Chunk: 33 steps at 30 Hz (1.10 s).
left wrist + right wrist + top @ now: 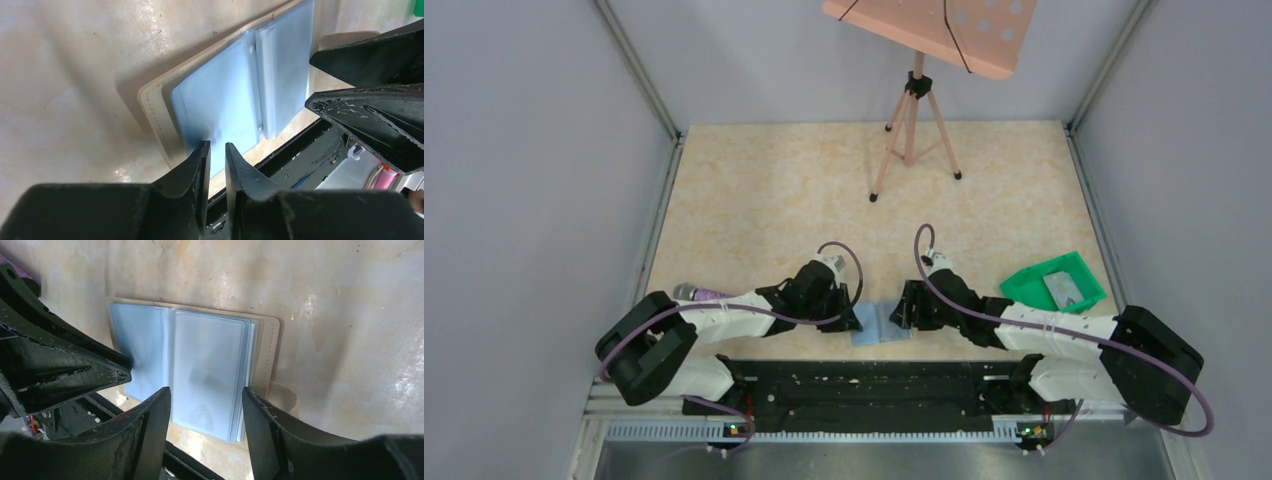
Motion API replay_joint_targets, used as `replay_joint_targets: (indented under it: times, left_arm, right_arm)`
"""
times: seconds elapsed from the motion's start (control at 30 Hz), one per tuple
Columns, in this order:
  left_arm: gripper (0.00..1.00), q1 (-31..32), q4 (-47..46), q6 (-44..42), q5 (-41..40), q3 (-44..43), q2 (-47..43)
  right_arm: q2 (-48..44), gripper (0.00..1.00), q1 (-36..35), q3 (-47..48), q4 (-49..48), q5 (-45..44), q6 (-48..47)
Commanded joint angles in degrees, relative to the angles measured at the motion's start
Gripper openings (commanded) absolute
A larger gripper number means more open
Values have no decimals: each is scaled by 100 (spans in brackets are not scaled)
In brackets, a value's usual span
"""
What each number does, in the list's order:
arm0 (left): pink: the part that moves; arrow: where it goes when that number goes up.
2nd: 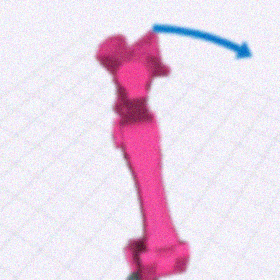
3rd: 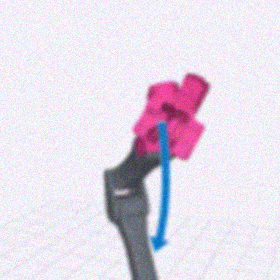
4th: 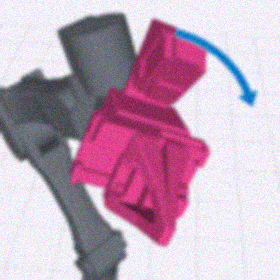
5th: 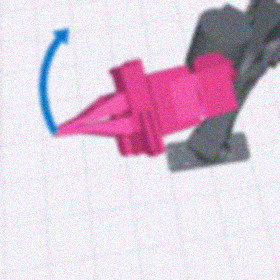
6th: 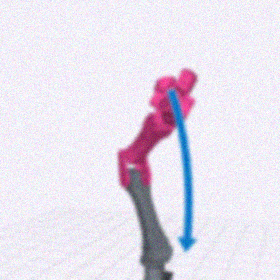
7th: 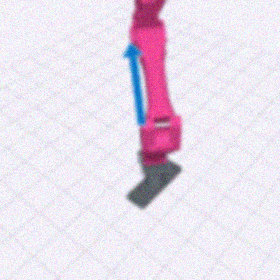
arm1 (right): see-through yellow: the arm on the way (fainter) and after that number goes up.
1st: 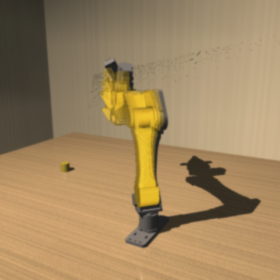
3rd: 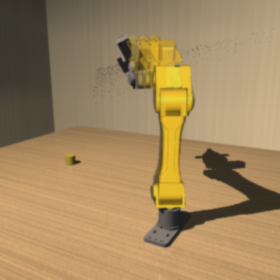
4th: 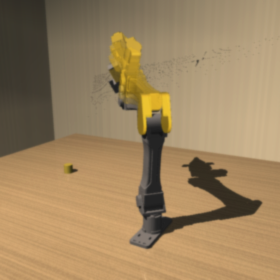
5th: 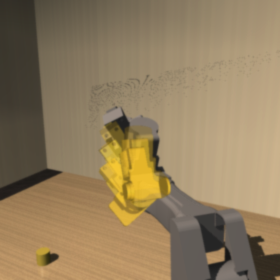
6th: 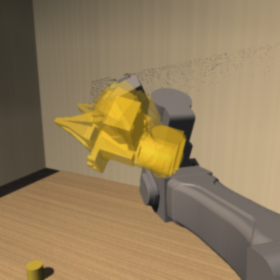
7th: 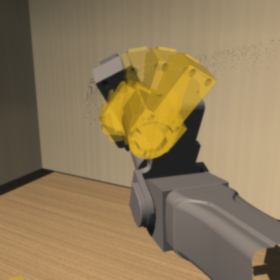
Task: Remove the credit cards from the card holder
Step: Remove the credit card from the card holder.
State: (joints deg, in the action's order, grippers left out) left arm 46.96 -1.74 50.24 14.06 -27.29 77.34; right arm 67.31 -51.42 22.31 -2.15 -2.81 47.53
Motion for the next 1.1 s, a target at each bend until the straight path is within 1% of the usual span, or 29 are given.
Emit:
replay_joint_targets:
  times: [0.0, 0.13, 0.37, 0.43, 0.57, 0.73, 1.07]
  left_arm:
    - [24, 6, 227, -120, -252, 78, -2]
    - [24, 7, 226, -124, -253, 64, -15]
    - [24, 15, 221, -85, -271, 144, -79]
    - [24, 24, 37, -55, -255, 174, -71]
    - [24, 44, -19, -31, -246, 205, -51]
    - [24, 50, -24, -19, -236, 198, -82]
    - [24, 50, 106, -17, -277, 100, -318]
  right_arm:
    - [70, 55, 59, 9, -429, 237, 45]
    - [26, 55, 55, -111, -770, 521, 183]
    - [73, 54, 53, -121, -996, 675, 278]
    - [111, 54, 54, -156, -1099, 711, 313]
    - [285, 54, 56, -168, -1342, 852, 377]
    - [479, 54, 53, -134, -1594, 1019, 439]
    - [557, 54, 46, -108, -2007, 1282, 548]
